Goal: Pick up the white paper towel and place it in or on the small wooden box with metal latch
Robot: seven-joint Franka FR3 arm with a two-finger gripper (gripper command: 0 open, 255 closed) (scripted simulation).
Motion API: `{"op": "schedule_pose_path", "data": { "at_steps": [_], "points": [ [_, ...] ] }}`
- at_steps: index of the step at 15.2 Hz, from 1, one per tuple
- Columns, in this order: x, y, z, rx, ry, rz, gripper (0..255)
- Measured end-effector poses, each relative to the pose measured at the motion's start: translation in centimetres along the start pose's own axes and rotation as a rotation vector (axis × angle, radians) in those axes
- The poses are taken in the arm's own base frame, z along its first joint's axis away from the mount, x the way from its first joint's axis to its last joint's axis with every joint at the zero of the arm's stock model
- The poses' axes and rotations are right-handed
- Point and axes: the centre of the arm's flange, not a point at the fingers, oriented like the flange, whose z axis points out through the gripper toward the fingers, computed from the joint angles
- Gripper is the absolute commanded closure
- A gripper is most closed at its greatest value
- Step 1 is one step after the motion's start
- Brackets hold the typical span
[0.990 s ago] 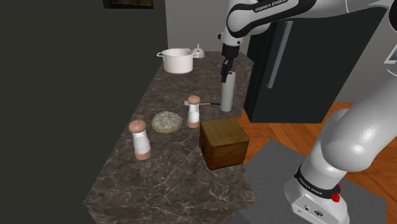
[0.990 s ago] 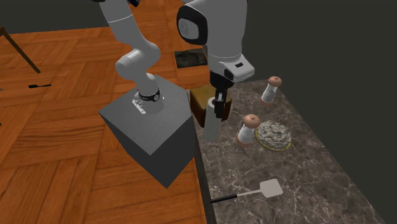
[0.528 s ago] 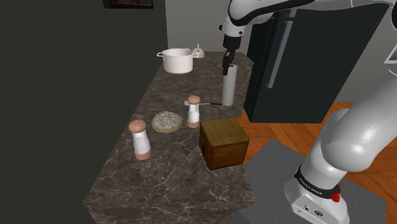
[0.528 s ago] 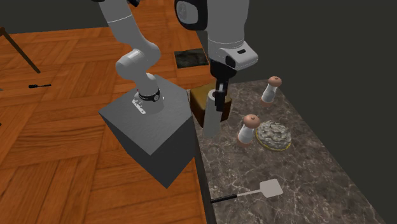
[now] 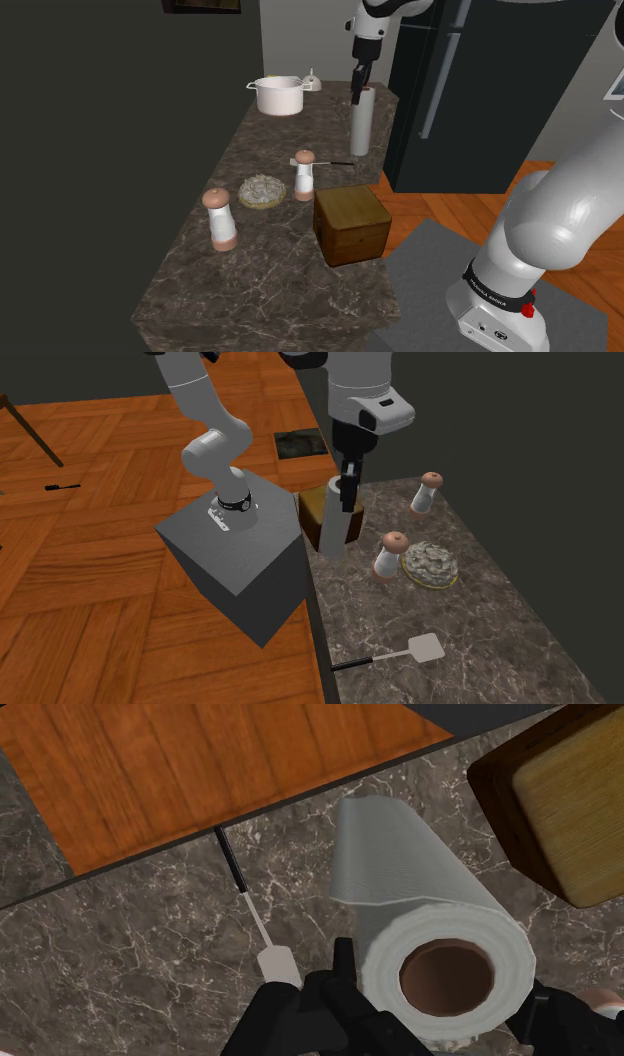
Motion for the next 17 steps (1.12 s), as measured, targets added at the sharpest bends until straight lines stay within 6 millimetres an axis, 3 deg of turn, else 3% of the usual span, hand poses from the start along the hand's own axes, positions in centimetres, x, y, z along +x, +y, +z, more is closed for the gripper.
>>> {"op": "schedule_pose_path", "data": {
  "at_steps": [6,10,17],
  "points": [
    [0.2,0.3,-3.1,0.000,0.000,0.000,255],
    [-0.6,-3.4,-5.1,0.000,0.000,-0.001,255],
    [-2.1,-11.5,-8.6,0.001,0.001,-0.001,255]
  ]
}}
